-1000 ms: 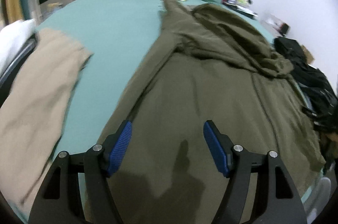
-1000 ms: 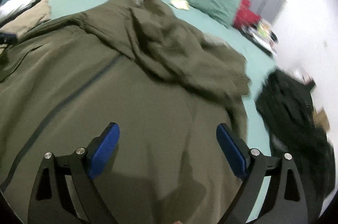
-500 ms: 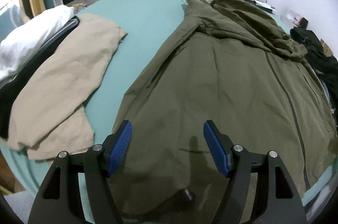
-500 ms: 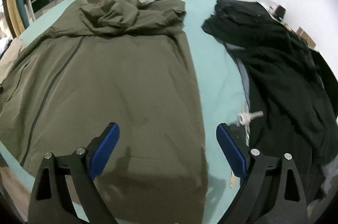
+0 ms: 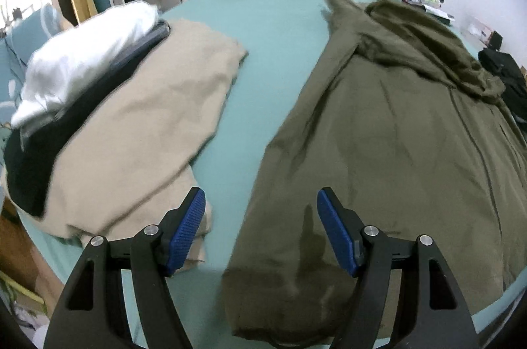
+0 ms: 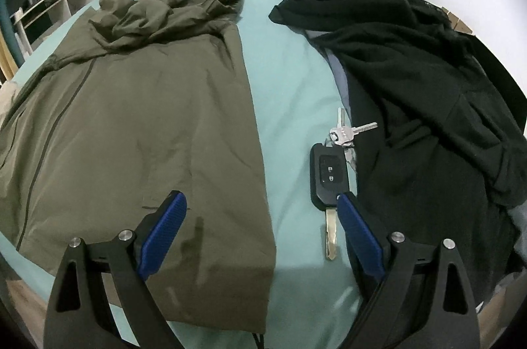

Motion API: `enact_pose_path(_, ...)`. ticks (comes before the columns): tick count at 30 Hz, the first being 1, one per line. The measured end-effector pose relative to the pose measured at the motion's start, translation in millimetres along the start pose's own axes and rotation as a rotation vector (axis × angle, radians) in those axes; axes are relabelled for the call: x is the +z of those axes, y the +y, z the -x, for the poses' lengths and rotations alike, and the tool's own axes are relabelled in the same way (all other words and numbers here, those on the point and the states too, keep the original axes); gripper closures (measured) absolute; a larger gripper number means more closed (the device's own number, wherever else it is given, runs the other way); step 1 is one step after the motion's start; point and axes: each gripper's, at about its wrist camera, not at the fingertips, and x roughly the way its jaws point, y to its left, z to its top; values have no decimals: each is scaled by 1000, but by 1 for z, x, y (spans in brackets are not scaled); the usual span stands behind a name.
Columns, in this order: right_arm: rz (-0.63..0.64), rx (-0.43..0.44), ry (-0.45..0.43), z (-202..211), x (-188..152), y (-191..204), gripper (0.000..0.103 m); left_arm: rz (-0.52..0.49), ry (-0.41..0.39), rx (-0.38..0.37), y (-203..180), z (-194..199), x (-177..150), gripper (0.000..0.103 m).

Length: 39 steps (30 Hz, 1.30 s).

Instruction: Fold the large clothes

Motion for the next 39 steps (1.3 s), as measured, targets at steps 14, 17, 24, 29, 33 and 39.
enact_pose_path(14, -173, 174, 158, -38, -29, -3, 21, 3, 122, -89, -3, -27, -16, 28)
enact_pose_path(17, -183, 165, 143, -36, -37, 4, 21, 9, 118, -92, -1, -26, -15, 28)
enact_pose_path(24, -133, 144, 96, -26, -44, 27, 53, 14, 130, -121, 2, -25, -17, 28)
enact_pose_path(29, -116, 207, 68, -21, -48, 40, 88, -33, 141, -120, -5, -20, -21, 33)
enact_pose_path(33, -153, 234, 46, -17, -50, 40, 94, -112, 132, -127, -19, -3, -32, 61)
enact_pose_path(39, -219, 306, -26, 3, -52, 31, 97, -149, 96, -161, -29, 21, -41, 94)
